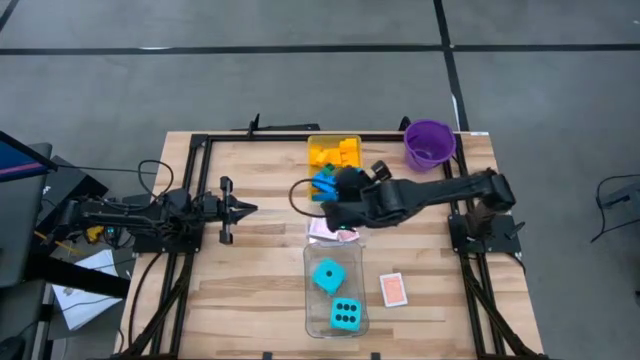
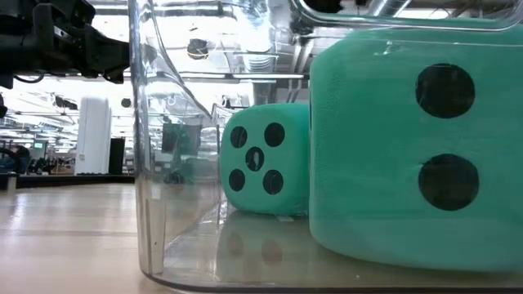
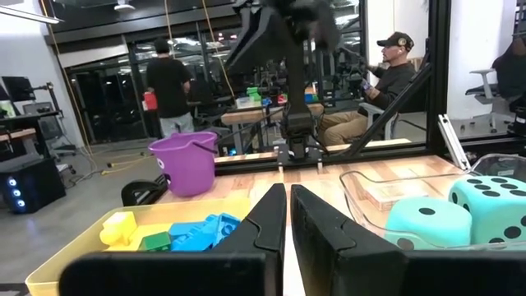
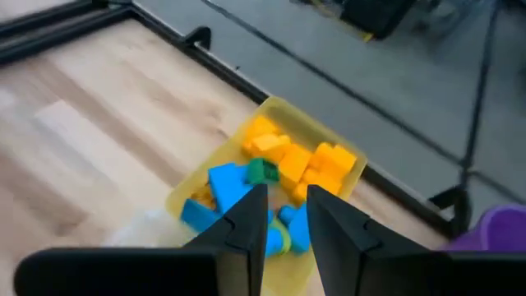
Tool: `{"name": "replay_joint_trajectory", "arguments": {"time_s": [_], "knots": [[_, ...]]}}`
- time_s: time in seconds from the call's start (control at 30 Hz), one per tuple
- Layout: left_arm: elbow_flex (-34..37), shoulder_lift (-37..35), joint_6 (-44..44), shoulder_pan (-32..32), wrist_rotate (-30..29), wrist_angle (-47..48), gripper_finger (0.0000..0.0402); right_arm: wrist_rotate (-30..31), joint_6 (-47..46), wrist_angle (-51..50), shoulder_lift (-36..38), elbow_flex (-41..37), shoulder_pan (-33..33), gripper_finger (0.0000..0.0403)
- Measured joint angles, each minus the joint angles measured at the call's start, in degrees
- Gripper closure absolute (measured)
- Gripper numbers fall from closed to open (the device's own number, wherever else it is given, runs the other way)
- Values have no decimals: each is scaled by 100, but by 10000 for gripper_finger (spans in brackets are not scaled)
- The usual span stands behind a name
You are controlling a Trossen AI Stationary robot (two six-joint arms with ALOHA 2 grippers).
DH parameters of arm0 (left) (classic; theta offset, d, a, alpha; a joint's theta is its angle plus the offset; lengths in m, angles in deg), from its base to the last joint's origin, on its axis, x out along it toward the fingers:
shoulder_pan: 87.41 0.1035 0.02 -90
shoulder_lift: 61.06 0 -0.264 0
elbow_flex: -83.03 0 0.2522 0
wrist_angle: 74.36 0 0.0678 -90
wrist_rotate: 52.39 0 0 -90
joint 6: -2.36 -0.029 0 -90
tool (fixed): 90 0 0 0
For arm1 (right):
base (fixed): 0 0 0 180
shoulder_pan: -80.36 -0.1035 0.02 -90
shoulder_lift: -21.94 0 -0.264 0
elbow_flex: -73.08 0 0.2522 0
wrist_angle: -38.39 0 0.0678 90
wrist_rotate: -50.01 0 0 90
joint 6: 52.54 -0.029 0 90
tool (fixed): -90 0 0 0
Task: Pick & Place Toys
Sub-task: Put the orange deck of cards into the top transparent bin
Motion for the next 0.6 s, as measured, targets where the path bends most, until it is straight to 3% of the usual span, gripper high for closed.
{"name": "replay_joint_trajectory", "arguments": {"time_s": [0.37, 0.53, 0.6], "knots": [[0, 2, 2, 0, 4, -88, 385, -1772, -270, -654, 739, 0, -806, 324], [2, 0, 0, 2, 9, -92, 385, -1788, -2300, -2065, 905, -4, -1689, 323], [0, 2, 1, 1, 21, -92, 385, -1695, -2906, -1876, 995, -244, -2044, 318]]}}
